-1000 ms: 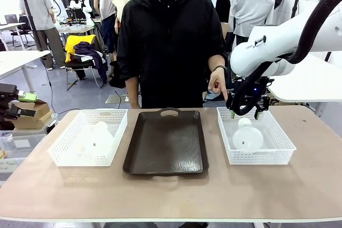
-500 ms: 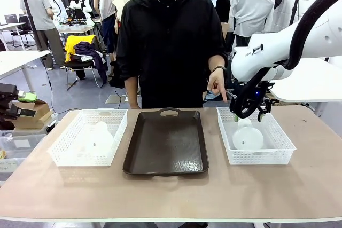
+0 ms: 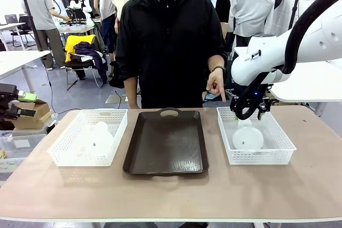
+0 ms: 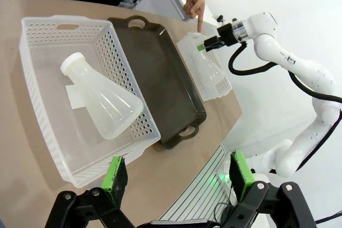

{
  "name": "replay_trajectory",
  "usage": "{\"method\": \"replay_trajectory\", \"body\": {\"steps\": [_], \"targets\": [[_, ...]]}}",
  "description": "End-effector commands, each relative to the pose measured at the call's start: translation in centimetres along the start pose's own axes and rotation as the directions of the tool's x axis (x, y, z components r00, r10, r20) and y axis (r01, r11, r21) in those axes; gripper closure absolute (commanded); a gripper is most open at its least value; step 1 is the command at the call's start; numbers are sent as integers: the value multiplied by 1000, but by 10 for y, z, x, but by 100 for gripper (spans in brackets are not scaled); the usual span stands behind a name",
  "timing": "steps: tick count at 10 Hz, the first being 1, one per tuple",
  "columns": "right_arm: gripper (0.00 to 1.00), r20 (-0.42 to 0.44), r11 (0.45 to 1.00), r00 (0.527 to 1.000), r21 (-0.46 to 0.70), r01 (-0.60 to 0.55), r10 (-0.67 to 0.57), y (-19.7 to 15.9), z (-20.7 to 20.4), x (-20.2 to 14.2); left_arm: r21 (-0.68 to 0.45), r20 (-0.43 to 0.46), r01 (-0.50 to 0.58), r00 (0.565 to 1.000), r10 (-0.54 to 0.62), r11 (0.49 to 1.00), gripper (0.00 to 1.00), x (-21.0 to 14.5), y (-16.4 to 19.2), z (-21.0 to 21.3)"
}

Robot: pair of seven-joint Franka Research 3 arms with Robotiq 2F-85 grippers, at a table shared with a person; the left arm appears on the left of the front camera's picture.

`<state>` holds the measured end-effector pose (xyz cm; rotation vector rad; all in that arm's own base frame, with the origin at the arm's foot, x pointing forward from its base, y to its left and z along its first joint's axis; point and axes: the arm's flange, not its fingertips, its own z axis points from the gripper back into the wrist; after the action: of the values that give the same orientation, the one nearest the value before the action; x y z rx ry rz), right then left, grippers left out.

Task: Prepare the laboratory tools.
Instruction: Pick up the Big flask that the person points to.

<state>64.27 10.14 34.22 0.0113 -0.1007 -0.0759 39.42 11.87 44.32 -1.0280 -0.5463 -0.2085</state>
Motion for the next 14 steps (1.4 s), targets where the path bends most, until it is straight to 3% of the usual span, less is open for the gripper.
{"method": "replay_trajectory", "body": {"steps": [1, 5, 11, 14], "targets": [[0, 38, 999, 998, -22, 49, -48, 1, -12, -3, -7, -2, 13, 1000, -13, 1000, 0, -1, 0, 2], [0, 100, 998, 993, -10, 67, -65, -1, -12, -19, -7, -2, 13, 1000, -13, 1000, 0, -1, 0, 2], [0, 49, 997, 997, -43, 69, -67, -5, -21, -30, -7, -2, 13, 1000, -13, 1000, 0, -1, 0, 2], [0, 96, 997, 994, -48, 63, -59, 0, -18, -26, -7, -2, 13, 1000, -13, 1000, 0, -1, 0, 2]]}}
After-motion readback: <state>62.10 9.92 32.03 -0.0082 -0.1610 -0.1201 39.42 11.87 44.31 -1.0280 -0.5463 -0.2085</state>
